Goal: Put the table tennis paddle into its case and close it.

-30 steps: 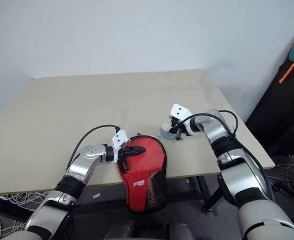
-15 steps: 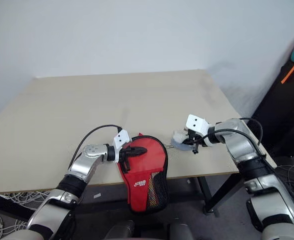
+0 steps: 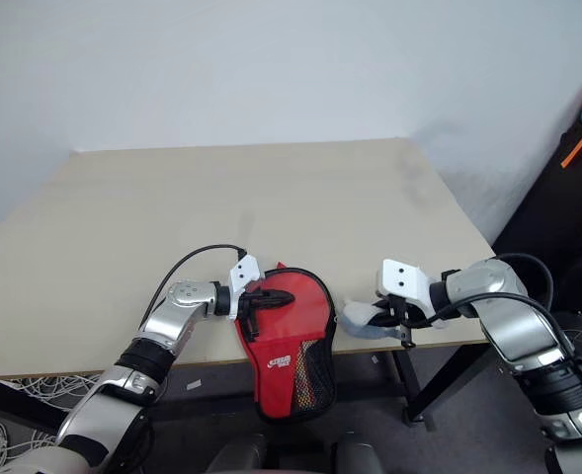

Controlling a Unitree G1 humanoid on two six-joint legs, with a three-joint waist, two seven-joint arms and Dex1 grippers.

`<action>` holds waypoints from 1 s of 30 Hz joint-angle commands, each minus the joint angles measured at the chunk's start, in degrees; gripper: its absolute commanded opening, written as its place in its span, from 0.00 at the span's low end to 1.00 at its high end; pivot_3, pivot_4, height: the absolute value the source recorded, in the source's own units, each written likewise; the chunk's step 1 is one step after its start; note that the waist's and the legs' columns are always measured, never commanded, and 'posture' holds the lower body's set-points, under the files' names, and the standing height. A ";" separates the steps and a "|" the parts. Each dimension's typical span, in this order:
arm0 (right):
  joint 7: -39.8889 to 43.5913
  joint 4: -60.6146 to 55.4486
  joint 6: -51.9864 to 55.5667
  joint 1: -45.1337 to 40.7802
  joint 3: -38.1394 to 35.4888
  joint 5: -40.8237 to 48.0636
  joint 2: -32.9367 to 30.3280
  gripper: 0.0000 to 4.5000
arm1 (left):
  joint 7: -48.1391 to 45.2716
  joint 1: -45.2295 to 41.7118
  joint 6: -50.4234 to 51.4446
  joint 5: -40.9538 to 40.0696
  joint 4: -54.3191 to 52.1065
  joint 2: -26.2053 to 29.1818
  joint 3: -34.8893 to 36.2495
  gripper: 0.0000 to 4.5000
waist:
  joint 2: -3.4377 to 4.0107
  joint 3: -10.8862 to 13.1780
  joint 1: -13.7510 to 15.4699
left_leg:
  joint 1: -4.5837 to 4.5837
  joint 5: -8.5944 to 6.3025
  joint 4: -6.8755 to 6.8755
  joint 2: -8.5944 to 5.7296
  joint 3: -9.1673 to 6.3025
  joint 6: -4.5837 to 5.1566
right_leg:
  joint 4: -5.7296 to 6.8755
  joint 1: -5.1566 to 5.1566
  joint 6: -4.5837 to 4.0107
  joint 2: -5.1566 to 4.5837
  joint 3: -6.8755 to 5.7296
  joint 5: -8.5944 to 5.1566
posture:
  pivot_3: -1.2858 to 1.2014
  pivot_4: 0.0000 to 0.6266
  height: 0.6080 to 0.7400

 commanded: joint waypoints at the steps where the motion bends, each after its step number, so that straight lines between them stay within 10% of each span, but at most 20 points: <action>1: 1.45 -4.13 0.42 1.27 -1.48 2.37 -2.27 0.03 | -0.46 0.92 0.70 2.28 2.49 -0.11 -2.04 0.00 | -0.03 0.01 0.06 | 0.00 0.00 0.00 0.00 0.00 0.00 | 0.00 0.00 0.00 0.00 0.00 0.00 | 0.52 0.00 0.99; 30: 12.07 -16.23 -6.07 15.31 -4.15 13.03 -15.48 0.03 | 0.41 2.15 1.23 2.35 1.40 -0.05 -2.01 0.00 | -0.44 0.08 0.55 | 0.03 -0.09 0.02 0.03 0.05 0.00 | -0.09 -0.08 0.03 -0.06 -0.02 -0.03 | 0.52 0.00 0.99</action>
